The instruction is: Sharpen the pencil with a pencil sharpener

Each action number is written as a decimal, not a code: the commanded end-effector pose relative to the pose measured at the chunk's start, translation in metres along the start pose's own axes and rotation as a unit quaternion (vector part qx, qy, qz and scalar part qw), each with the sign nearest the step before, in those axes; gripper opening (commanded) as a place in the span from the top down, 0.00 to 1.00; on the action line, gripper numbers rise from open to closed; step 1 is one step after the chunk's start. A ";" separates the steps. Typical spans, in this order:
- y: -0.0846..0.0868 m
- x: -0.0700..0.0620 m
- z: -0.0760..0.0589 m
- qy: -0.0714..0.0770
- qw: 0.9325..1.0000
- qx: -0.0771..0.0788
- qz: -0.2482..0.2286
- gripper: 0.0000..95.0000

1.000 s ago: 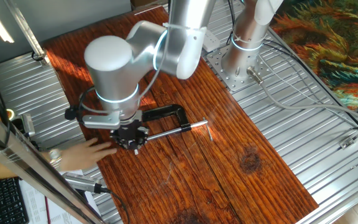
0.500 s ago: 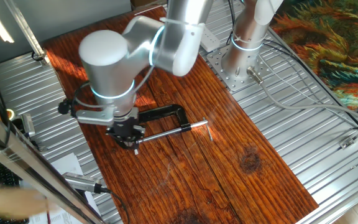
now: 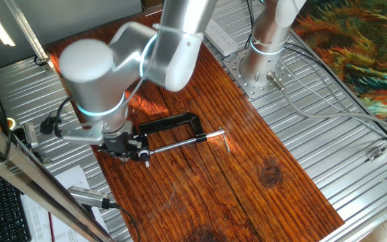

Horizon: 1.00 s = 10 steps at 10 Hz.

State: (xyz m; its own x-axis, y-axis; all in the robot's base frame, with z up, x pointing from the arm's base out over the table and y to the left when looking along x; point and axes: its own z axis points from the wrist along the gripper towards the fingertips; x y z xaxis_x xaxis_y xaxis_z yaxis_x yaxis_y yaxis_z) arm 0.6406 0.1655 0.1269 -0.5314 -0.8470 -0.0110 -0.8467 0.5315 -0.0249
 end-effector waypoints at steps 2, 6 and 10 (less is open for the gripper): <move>-0.014 0.016 -0.006 -0.008 0.978 0.006 0.210 1.00; -0.046 0.062 -0.020 -0.005 0.965 0.001 0.262 1.00; -0.068 0.111 -0.028 -0.002 0.938 -0.003 0.347 1.00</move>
State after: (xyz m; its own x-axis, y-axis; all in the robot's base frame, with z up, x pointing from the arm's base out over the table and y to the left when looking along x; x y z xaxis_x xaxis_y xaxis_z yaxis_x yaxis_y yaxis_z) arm 0.6408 0.0645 0.1508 -0.9048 -0.4254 -0.0174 -0.4249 0.9048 -0.0275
